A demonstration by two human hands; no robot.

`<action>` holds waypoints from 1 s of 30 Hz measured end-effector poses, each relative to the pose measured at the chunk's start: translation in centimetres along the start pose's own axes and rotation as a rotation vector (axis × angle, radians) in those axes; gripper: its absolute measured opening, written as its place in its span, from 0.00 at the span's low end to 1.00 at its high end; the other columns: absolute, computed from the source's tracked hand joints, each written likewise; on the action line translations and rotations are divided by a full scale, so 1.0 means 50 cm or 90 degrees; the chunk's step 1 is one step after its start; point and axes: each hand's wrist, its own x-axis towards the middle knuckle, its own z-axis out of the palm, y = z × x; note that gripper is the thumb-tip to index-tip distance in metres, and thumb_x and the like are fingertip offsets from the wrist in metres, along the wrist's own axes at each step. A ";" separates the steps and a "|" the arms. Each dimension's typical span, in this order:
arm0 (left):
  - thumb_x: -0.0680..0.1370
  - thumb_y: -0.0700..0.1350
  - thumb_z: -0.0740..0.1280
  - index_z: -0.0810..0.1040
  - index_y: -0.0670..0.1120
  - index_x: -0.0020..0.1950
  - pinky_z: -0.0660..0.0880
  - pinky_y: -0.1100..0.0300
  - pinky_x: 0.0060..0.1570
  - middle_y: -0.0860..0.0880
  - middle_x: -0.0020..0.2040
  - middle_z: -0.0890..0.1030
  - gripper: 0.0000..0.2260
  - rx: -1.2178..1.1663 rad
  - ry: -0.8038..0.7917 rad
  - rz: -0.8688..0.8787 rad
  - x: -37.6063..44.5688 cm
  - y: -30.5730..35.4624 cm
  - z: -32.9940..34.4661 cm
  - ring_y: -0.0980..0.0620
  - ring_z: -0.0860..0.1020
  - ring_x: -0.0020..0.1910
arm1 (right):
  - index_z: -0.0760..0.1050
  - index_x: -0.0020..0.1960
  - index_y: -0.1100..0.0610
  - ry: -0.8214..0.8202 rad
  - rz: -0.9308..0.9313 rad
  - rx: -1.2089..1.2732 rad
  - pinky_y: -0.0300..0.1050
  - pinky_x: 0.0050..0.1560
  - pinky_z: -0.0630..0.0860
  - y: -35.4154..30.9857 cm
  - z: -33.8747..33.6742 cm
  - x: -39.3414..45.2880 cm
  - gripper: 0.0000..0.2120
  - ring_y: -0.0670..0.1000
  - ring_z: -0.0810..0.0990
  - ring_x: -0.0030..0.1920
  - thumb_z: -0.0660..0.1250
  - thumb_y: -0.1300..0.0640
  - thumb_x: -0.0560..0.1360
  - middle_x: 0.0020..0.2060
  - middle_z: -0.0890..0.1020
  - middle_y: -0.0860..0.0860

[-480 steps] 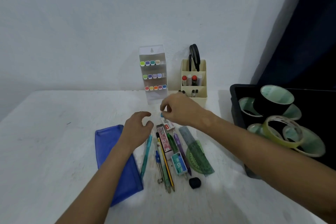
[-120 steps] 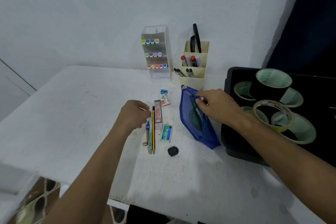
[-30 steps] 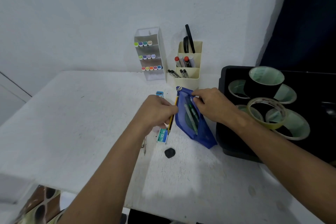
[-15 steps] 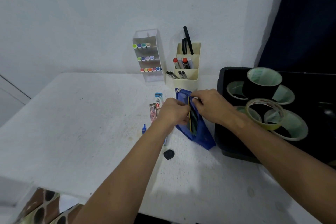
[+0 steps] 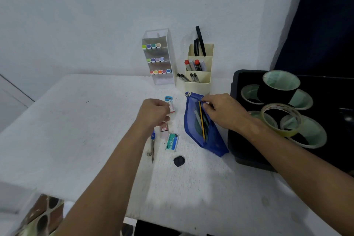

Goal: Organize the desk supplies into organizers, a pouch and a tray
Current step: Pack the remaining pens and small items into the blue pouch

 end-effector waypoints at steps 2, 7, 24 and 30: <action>0.76 0.38 0.66 0.80 0.41 0.52 0.81 0.56 0.37 0.45 0.48 0.81 0.06 0.020 0.022 -0.003 0.014 -0.013 -0.012 0.49 0.81 0.41 | 0.78 0.60 0.56 -0.001 0.001 -0.001 0.49 0.51 0.77 -0.001 0.000 -0.001 0.14 0.56 0.80 0.49 0.58 0.55 0.80 0.51 0.82 0.56; 0.74 0.42 0.68 0.77 0.45 0.39 0.81 0.52 0.41 0.46 0.36 0.79 0.04 0.184 0.068 0.002 0.036 -0.047 -0.015 0.46 0.81 0.38 | 0.78 0.60 0.56 -0.003 0.006 0.000 0.52 0.51 0.78 -0.001 0.000 -0.001 0.14 0.57 0.80 0.48 0.58 0.55 0.80 0.50 0.83 0.57; 0.74 0.51 0.68 0.80 0.38 0.46 0.71 0.65 0.25 0.46 0.32 0.80 0.15 0.254 0.037 -0.017 0.022 -0.038 0.017 0.53 0.78 0.25 | 0.79 0.55 0.61 0.017 0.007 0.031 0.53 0.49 0.79 0.003 0.000 -0.001 0.13 0.57 0.80 0.44 0.58 0.58 0.79 0.47 0.82 0.59; 0.71 0.48 0.67 0.82 0.41 0.41 0.82 0.55 0.41 0.44 0.37 0.84 0.10 0.200 -0.026 0.064 -0.038 0.024 0.025 0.49 0.83 0.35 | 0.79 0.55 0.62 0.029 0.006 0.034 0.52 0.49 0.79 0.003 0.001 0.002 0.13 0.57 0.80 0.45 0.58 0.59 0.79 0.48 0.82 0.59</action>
